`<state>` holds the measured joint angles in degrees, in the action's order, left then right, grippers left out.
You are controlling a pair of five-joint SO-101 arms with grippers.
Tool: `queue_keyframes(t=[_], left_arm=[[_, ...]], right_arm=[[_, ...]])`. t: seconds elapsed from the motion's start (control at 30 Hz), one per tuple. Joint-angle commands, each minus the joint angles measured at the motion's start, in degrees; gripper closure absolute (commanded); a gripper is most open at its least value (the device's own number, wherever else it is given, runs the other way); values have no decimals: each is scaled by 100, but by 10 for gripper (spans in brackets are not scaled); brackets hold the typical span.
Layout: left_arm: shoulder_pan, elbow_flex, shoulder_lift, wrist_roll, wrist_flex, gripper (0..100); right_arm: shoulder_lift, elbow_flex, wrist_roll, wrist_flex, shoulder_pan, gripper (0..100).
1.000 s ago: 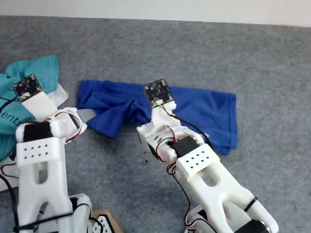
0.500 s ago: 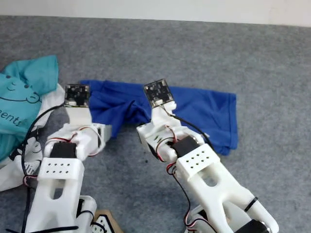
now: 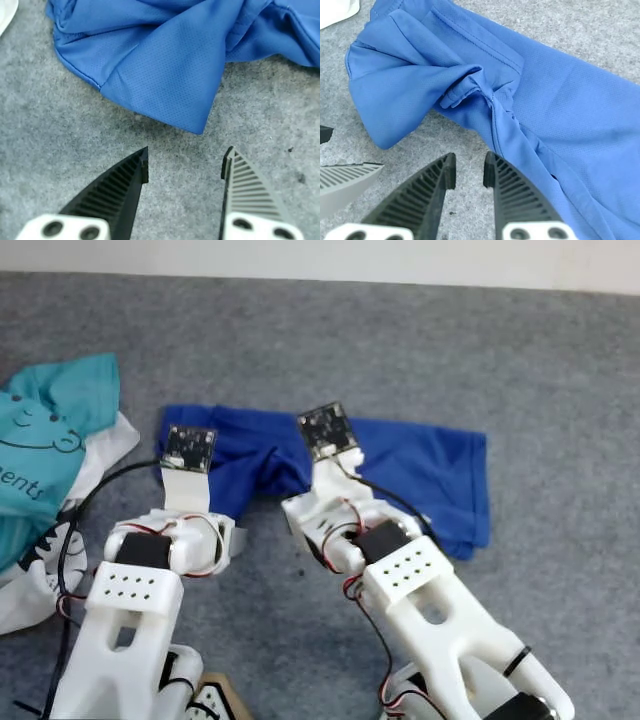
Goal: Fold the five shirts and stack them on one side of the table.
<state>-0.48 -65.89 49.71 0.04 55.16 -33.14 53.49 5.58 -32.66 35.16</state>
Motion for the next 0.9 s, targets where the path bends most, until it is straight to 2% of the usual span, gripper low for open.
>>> queue_keyframes(t=[0.0,0.2,0.4,0.63,0.87], left_arm=[[119,119,92,-264,26,745],[127,-207,84,-334,-809,746],[207,-374,84,-826,-1196,747],[207,-382,75,-1371,-1345,747],[189,-163,57,-1354,-1319,748]], right_arm=[[-207,-40,0,4,-75,889],[-207,-31,0,4,-75,889],[-207,-31,0,4,-75,889],[-207,-31,0,4,-75,889],[-207,-31,9,4,-66,889]])
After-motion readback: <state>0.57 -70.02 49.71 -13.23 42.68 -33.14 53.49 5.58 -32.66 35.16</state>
